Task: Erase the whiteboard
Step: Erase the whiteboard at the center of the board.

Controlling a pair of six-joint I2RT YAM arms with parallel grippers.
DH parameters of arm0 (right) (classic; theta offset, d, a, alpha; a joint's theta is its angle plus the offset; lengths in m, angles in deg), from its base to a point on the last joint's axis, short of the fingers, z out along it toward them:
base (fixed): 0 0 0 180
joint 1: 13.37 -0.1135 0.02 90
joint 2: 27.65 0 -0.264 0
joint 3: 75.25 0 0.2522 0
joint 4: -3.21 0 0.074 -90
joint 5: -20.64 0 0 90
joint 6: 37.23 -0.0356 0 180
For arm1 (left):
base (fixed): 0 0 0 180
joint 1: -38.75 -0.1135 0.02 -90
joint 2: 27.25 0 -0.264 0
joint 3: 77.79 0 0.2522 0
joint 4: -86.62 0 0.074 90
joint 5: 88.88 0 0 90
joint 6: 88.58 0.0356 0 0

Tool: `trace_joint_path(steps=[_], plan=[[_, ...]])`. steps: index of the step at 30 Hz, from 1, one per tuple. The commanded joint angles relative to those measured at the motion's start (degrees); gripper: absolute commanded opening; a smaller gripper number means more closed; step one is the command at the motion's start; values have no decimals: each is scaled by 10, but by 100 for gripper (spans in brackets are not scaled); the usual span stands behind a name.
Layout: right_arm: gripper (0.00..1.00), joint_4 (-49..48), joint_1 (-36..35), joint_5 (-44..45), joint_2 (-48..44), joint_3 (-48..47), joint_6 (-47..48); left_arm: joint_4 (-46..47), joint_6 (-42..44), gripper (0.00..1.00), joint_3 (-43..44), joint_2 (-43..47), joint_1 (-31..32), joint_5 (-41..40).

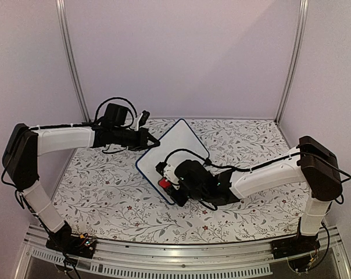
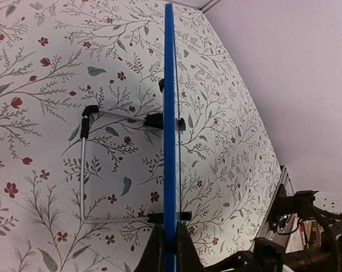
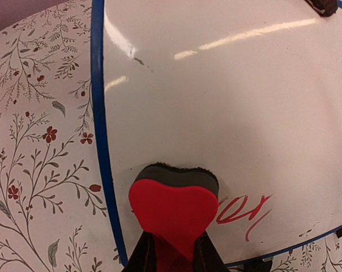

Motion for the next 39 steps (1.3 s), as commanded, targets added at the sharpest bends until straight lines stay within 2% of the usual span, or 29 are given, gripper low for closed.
trace_joint_path(steps=[1,14,21,39], plan=[[0,4,-6,-1,8,-16,12,-8,8,0,5,-7,11,11],[0,6,-6,-14,8,-19,5,-8,8,0,5,-8,11,11],[0,35,-1,73,25,-37,-25,-8,8,0,5,-8,10,12],[0,97,114,72,24,-27,-134,-8,9,0,5,-7,10,13]])
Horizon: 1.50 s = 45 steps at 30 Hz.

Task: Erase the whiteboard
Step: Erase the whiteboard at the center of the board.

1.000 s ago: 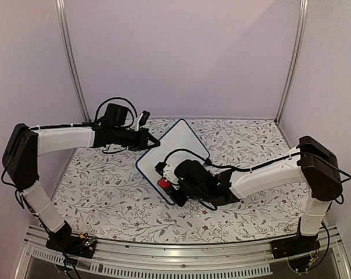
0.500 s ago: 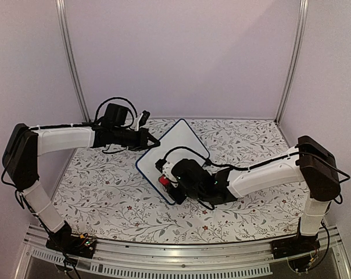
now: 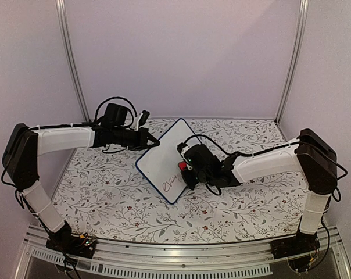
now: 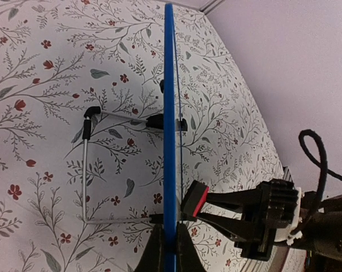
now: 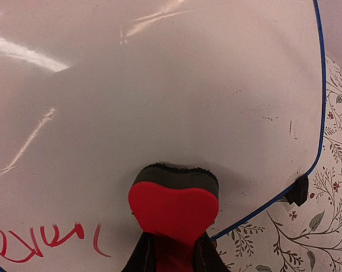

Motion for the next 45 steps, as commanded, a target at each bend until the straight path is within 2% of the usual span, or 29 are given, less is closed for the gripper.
trace_joint_path(steps=[1,8,27,45], plan=[[0,34,22,8,14,-4,-28,-9,5,0,5,-7,10,21],[0,50,21,-6,37,-34,-18,-9,5,0,6,-10,10,20],[0,3,-56,-52,33,-15,43,-9,5,0,7,-13,9,22],[0,-25,-87,-80,27,-15,70,-9,3,0,6,-8,9,23]])
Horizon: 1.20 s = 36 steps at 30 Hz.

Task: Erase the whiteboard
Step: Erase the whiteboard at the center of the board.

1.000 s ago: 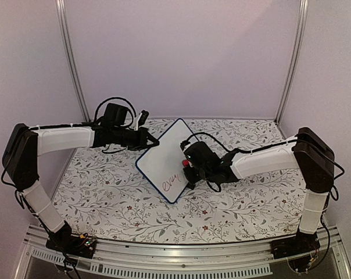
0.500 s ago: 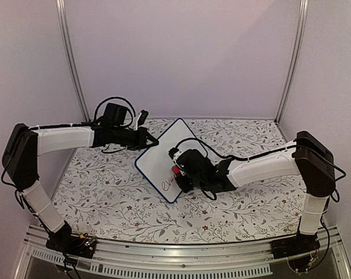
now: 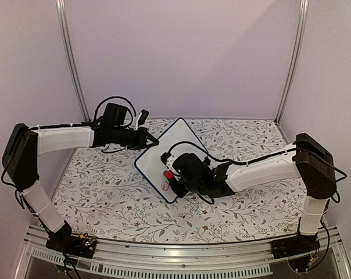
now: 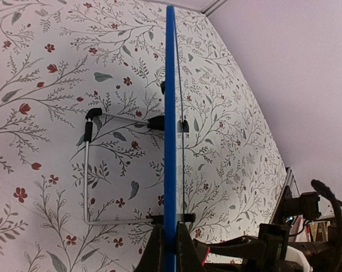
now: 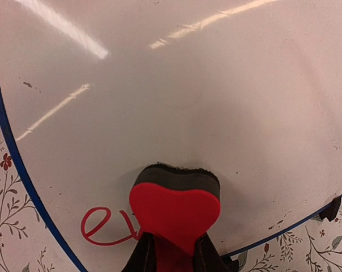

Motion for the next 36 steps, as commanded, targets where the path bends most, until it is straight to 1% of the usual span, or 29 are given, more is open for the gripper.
trace_joint_path(steps=[1,23,28,30,33,36], plan=[[0,-14,-19,-62,13,7,17,-9,-3,0,6,-8,13,25],[0,-33,-34,-96,3,19,45,-9,-3,0,6,-9,14,26],[0,-34,-33,-74,-1,22,44,-9,-3,0,6,-9,13,26],[0,-35,-27,-63,-7,26,36,-10,-3,0,6,-9,14,25],[0,-42,-2,-81,-19,45,9,-10,-3,0,6,-8,13,26],[0,-45,25,-77,-36,63,-22,-10,-3,0,5,-7,14,25]])
